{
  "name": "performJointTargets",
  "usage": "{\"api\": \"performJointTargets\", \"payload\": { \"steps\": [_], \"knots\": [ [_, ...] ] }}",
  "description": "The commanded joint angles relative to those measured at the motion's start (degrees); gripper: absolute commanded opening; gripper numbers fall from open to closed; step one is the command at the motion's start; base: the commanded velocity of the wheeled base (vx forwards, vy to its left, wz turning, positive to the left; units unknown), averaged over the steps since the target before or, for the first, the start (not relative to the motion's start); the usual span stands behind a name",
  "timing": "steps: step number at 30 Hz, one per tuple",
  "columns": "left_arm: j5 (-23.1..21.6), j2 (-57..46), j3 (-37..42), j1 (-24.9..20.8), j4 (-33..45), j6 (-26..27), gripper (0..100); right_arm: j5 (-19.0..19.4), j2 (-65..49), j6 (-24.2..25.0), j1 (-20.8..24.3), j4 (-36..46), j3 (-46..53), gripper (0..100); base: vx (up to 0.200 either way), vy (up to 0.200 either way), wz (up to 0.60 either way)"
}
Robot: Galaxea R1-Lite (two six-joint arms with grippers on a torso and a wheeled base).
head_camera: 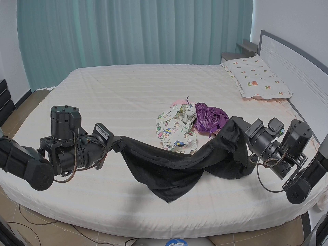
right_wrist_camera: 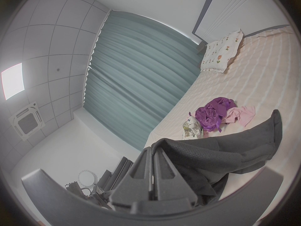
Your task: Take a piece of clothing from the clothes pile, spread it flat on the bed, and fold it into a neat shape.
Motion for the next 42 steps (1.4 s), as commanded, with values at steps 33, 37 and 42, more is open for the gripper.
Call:
{"api": "performJointTargets", "payload": {
  "steps": [33, 37, 42],
  "knots": [
    [-1.32, -6.90, -1.26, 6.85, 0.37, 0.01, 0, 0.29, -1.09, -9.80, 9.10, 4.58, -7.81, 0, 0.000, 0.200, 0.00],
    [-1.75, -6.46, -0.82, 5.01, 0.46, -0.08, 0, 0.03, 1.29, -9.71, 12.96, 6.51, -10.28, 0, 0.000, 0.200, 0.00],
    [-2.02, -6.29, -0.82, 3.34, 0.46, -1.84, 0, -0.33, 3.31, -9.71, 14.98, 6.51, -13.18, 0, 0.000, 0.200, 0.00]
  ]
}}
